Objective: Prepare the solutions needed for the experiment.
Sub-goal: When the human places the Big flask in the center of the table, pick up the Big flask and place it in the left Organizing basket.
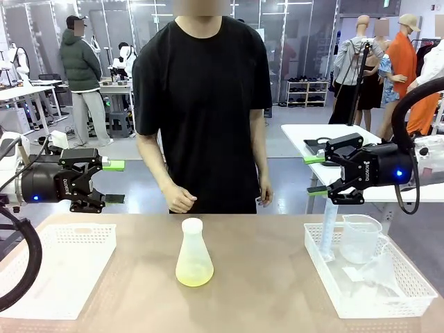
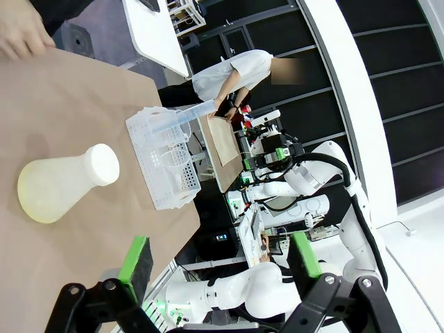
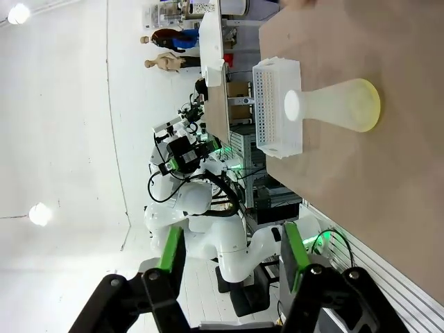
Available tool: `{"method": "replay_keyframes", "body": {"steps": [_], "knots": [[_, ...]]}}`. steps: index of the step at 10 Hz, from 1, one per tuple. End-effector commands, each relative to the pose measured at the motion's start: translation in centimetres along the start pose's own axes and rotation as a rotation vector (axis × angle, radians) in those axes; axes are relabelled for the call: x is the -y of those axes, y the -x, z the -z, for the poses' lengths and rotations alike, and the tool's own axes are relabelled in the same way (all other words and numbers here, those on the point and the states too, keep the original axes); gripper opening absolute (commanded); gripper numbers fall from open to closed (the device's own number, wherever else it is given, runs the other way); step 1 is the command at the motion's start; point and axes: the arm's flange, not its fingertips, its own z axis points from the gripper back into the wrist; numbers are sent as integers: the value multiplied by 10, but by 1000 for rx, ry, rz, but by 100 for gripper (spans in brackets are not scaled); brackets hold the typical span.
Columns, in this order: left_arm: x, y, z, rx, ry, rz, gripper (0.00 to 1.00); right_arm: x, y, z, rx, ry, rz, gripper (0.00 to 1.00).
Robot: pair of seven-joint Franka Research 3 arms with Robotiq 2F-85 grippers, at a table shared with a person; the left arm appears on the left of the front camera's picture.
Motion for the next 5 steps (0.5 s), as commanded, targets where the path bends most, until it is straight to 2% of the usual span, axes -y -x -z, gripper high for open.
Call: {"method": "replay_keyframes", "body": {"steps": [1, 5], "knots": [[3, 0, -3, -9, 1, -1, 100, -1, 1, 1, 11, 1, -5, 70], [3, 0, -3, -9, 1, -1, 100, -1, 1, 1, 11, 1, -5, 70]]}}
